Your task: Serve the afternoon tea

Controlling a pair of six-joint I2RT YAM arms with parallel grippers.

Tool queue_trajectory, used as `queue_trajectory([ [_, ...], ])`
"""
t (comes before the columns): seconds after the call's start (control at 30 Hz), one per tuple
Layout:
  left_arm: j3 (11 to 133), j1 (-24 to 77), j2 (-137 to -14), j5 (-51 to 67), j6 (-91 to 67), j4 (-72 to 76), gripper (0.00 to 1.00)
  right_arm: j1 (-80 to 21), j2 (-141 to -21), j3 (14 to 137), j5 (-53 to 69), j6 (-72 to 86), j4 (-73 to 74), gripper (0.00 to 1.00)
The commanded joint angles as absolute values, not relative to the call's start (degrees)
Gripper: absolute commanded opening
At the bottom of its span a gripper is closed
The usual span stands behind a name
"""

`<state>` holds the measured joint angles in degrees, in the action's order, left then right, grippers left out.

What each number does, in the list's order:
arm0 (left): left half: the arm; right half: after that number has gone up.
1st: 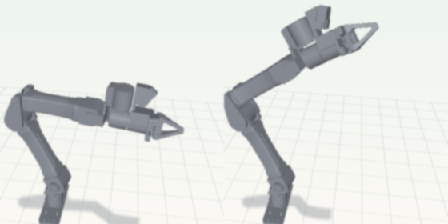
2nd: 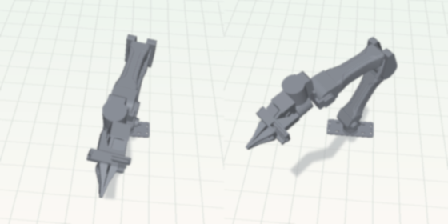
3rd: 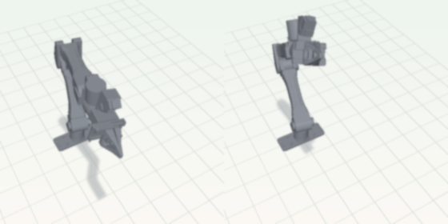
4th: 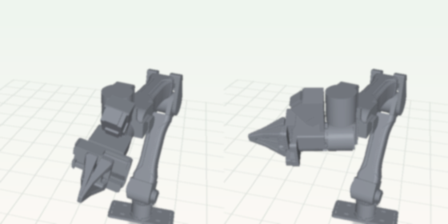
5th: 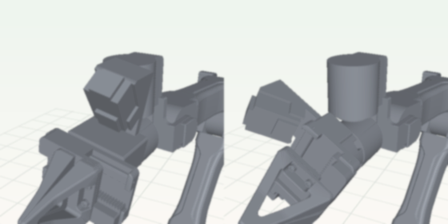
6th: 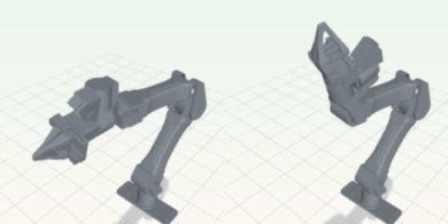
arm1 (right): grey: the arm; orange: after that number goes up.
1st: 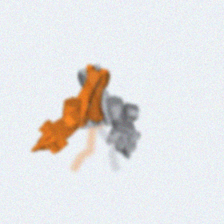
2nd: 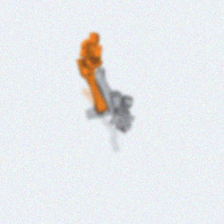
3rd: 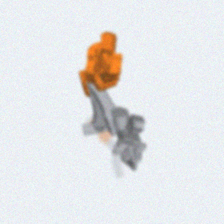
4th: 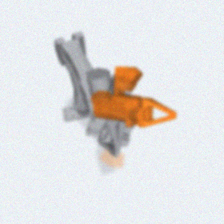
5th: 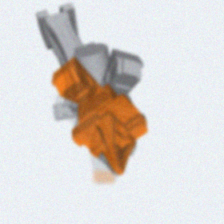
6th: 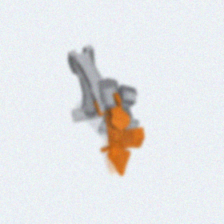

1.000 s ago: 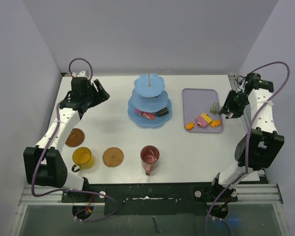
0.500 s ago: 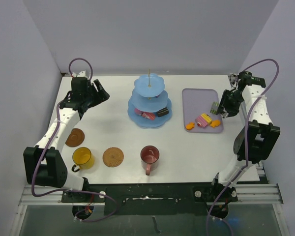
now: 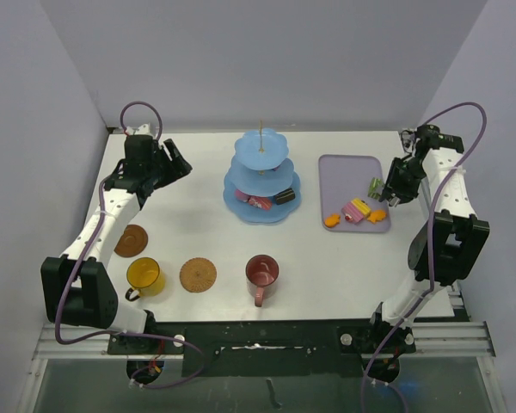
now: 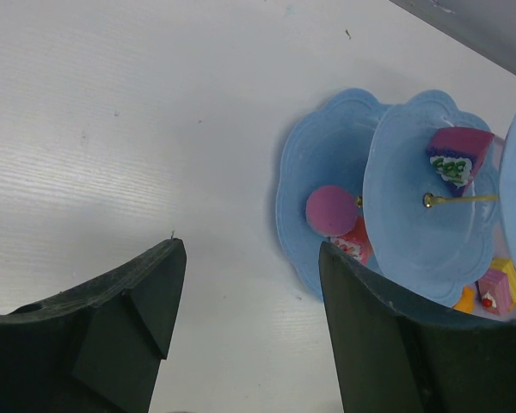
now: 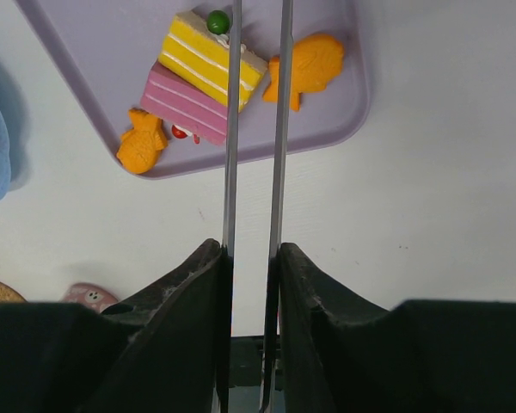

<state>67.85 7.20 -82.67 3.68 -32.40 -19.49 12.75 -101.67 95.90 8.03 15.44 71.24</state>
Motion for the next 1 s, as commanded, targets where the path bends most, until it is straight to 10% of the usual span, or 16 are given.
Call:
queue_trajectory([
  [0.0, 68.64, 7.12, -82.62, 3.87, -32.25, -16.37, 0.62, 12.59, -97.76, 96.85, 9.06, 15.77, 69.87, 0.20],
  [0.73, 68.99, 7.20, -82.88, 4.28, -32.43, -16.43, 0.62, 11.04, -94.93, 92.62, 14.54, 16.39, 68.88, 0.19],
  [0.97, 68.51, 7.16, -82.79, 4.47, -32.43, -16.30, 0.62, 10.32, -96.25, 90.75, 13.69, 15.47, 68.42, 0.36],
])
